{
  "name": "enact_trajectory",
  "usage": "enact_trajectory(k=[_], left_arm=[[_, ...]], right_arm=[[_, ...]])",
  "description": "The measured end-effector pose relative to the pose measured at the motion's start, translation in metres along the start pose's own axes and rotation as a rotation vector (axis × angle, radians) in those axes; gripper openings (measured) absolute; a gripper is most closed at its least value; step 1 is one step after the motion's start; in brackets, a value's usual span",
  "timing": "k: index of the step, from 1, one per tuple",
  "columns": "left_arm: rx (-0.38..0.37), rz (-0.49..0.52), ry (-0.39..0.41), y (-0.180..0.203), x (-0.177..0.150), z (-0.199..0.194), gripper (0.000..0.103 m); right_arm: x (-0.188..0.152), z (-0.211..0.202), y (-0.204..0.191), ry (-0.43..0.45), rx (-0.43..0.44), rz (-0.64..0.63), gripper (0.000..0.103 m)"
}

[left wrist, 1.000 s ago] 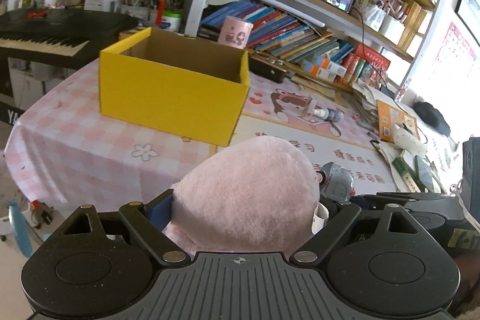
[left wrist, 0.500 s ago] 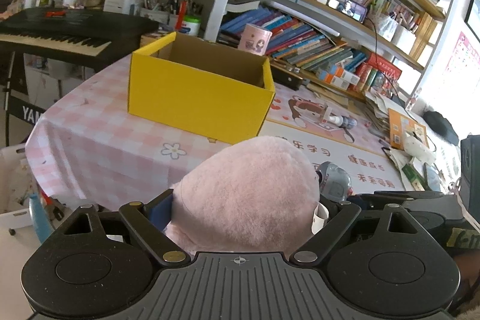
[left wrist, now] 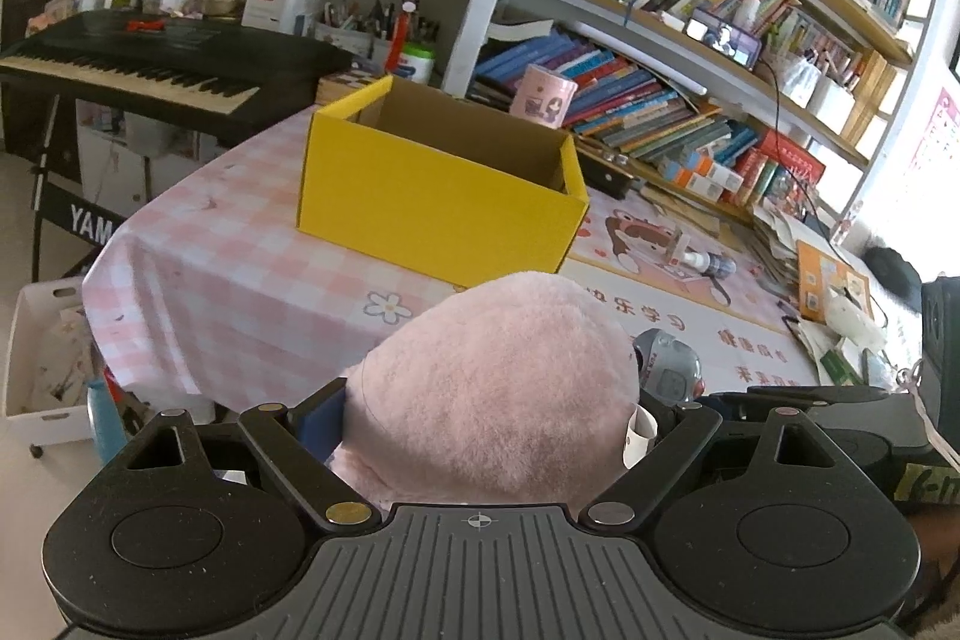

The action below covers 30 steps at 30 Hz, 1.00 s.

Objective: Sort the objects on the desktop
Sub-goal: 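Lift the pig plush and robot toy with both tools and carry them over the yellow box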

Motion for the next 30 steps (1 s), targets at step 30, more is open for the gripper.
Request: enact_trajectory(k=[30], left_arm=[[0.035,0.068,0.178,-0.001,0.112,0.058,0.09]], right_arm=[[0.122,0.03,0.027,0.164,0.025,-0.029,0.041]])
Point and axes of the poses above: each gripper's, at about its wrist camera, not at the fingertips, and z roughly the way its jaws point, y to its right, x to its top, the point moved 10 cm from there along z, roughly the way its jaws point, and after that the axes turned 8 degrees about z, right-handed, at the moved point
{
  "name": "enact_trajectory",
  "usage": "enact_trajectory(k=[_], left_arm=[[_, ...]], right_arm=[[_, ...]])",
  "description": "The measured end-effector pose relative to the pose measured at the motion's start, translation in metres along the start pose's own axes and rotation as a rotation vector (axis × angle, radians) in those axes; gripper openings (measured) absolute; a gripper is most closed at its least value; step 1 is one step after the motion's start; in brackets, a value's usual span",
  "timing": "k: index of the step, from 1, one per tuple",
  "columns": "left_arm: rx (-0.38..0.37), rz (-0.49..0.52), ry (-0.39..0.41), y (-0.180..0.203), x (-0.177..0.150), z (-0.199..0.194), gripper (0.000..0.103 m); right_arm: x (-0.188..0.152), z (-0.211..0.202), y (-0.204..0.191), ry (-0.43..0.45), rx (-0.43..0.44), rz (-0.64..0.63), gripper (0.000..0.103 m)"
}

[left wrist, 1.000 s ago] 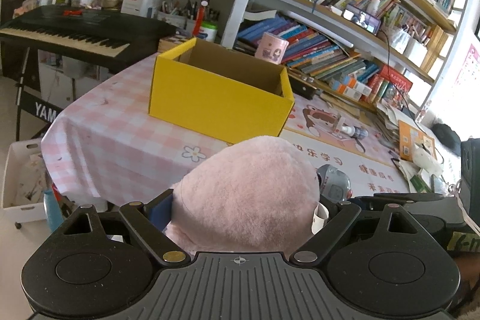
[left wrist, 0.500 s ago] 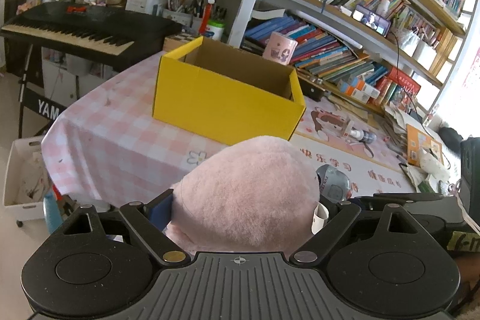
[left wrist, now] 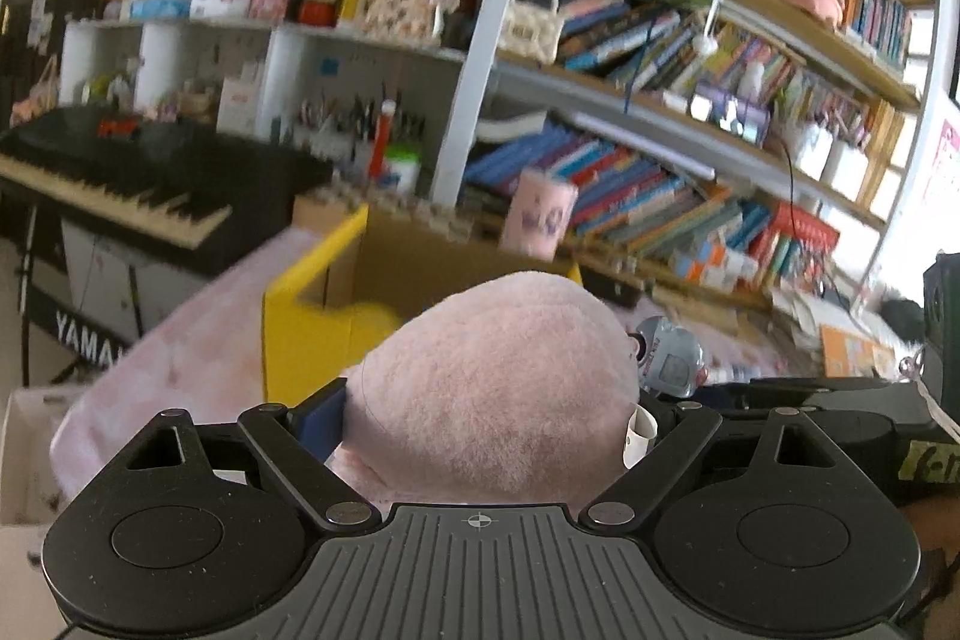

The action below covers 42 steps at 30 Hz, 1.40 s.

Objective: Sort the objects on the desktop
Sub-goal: 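Lift the pig plush and robot toy with both tools and carry them over the yellow box, then open the left tool dropping the pig plush while the right tool releases the robot toy into the box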

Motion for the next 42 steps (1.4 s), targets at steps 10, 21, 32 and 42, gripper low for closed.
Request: enact_trajectory(k=[10,21,32,42], left_arm=[[0.097,0.022,0.079,-0.015,0.058,0.062,0.09],[0.188,0.096,-0.109,-0.042,0.053,0.18,0.09],[0.178,0.195,-0.208,-0.027,0.037,0.217,0.094],[0.205,0.204,-0.048,-0.015,0.068,0.182,0.1]], right_arm=[[0.068,0.051,0.022,0.052,0.035,-0.082,0.041],[0.066,0.156,0.035,-0.114,0.034,-0.375,0.041],[0.046,0.194,0.045,-0.258,0.042,-0.508,0.042],[0.066,0.159,0.049,-0.156,0.034,-0.427,0.066]])
Point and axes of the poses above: each gripper's, at about its wrist camera, not at the fingertips, and z roughly the way its jaws point, y to its right, x to its top, the point moved 10 cm from there along z, roughly the way its jaws point, and after that the axes turned 8 degrees about z, right-handed, at the moved point
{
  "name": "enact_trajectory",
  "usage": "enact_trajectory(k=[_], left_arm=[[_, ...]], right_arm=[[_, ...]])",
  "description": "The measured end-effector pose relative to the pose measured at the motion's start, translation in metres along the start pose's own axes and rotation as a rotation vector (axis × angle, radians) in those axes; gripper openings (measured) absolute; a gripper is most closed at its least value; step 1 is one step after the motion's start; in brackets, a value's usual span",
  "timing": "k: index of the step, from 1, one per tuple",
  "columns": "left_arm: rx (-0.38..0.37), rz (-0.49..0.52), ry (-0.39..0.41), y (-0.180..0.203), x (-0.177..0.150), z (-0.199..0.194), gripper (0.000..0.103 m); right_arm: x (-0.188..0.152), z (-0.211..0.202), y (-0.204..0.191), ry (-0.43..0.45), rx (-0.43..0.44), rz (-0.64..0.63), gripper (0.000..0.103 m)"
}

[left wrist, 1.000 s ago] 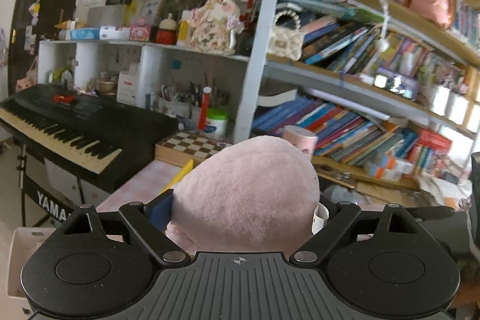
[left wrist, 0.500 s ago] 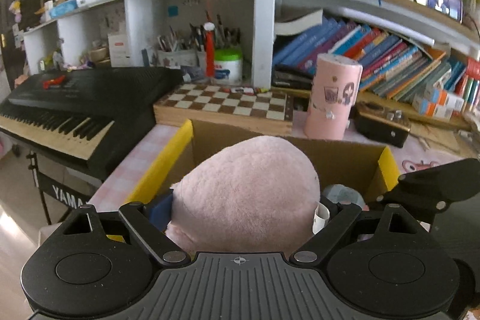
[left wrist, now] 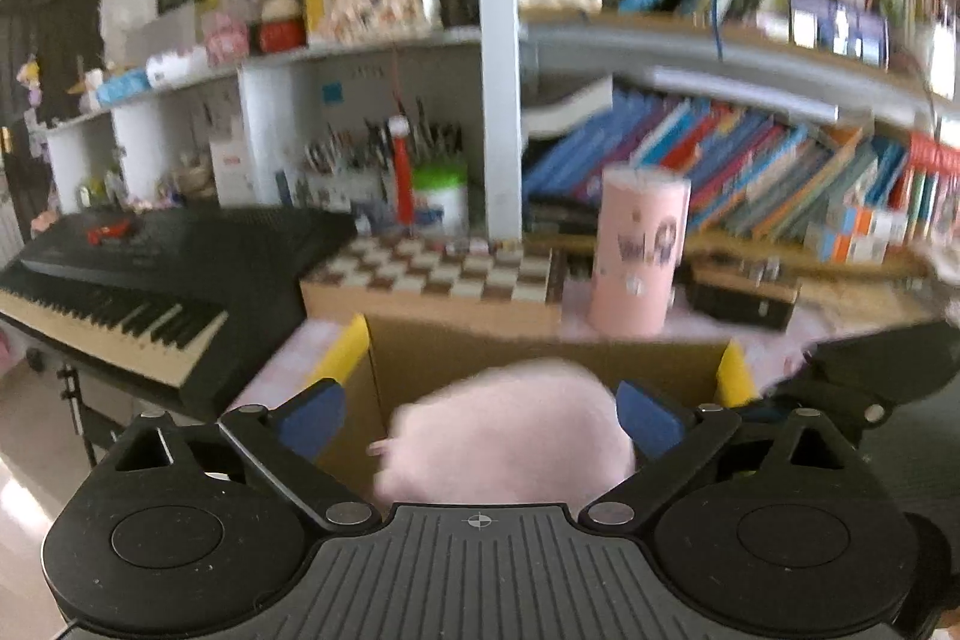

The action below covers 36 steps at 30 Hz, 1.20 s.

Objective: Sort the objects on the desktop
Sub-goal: 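Open the left tool dropping the pig plush while the right tool releases the robot toy into the box, then withdraw both open tools from the yellow box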

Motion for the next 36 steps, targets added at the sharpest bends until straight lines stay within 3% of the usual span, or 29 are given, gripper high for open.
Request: enact_trajectory(k=[6,13,24,36], left_arm=[[0.008,-0.073,0.116,-0.008,0.019,-0.042,0.102],[-0.014,-0.111,0.165,-0.004,0.01,-0.089,0.102],[-0.014,-0.147,0.151,-0.01,-0.029,-0.144,0.102],[-0.051,-0.138,0.087,-0.01,-0.085,-0.198,0.102]], right_arm=[[0.005,-0.048,0.014,0.108,-0.044,0.108,0.07],[-0.002,-0.092,0.02,0.202,-0.117,0.238,0.071],[-0.038,-0.149,0.008,0.281,-0.239,0.354,0.073],[-0.103,-0.186,-0.038,0.236,-0.326,0.434,0.076]])
Point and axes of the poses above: each gripper's, at about its wrist camera, not at the fingertips, and z roughly the way its jaws point, y to its right, x to its top, the point moved 10 cm from there along z, roughly the way its jaws point, and after that the axes turned 8 degrees about z, right-handed, at the moved point
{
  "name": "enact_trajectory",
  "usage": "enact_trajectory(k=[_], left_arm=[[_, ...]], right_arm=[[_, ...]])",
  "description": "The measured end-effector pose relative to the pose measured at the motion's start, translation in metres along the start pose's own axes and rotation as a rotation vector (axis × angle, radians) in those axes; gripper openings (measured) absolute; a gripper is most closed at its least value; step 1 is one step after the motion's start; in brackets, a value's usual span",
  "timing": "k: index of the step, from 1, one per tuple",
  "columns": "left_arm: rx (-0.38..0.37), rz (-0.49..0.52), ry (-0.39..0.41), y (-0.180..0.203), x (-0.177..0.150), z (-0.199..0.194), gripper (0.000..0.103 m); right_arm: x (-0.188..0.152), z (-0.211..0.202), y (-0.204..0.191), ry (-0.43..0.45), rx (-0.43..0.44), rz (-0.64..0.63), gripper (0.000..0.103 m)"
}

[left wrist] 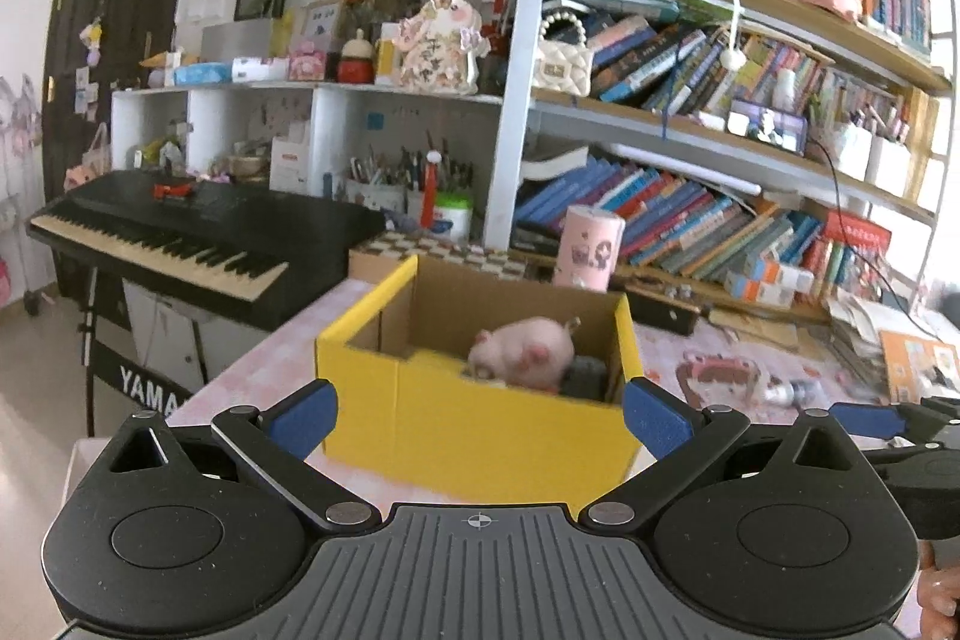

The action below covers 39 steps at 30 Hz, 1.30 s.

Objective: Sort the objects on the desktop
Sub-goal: 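Withdraw both open tools from the yellow box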

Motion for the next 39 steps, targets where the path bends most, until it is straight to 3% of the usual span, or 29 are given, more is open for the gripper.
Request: enact_trajectory(k=[7,21,39], left_arm=[[-0.021,0.005,-0.033,0.007,-0.028,-0.027,0.102],[-0.116,0.103,-0.132,0.039,-0.067,-0.044,0.102],[-0.249,0.179,-0.168,0.096,-0.074,-0.031,0.103]], right_arm=[[-0.042,-0.031,-0.009,-0.039,-0.028,0.022,0.076],[-0.09,-0.062,-0.017,-0.091,-0.073,0.018,0.079],[-0.108,-0.081,0.032,-0.113,-0.197,0.106,0.082]])
Point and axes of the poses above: each gripper's, at about its wrist camera, not at the fingertips, and z roughly the way its jaws point, y to its right, x to its top, the point moved 10 cm from there along z, roughly the way its jaws point, and after that the axes turned 8 degrees about z, right-handed, at the moved point
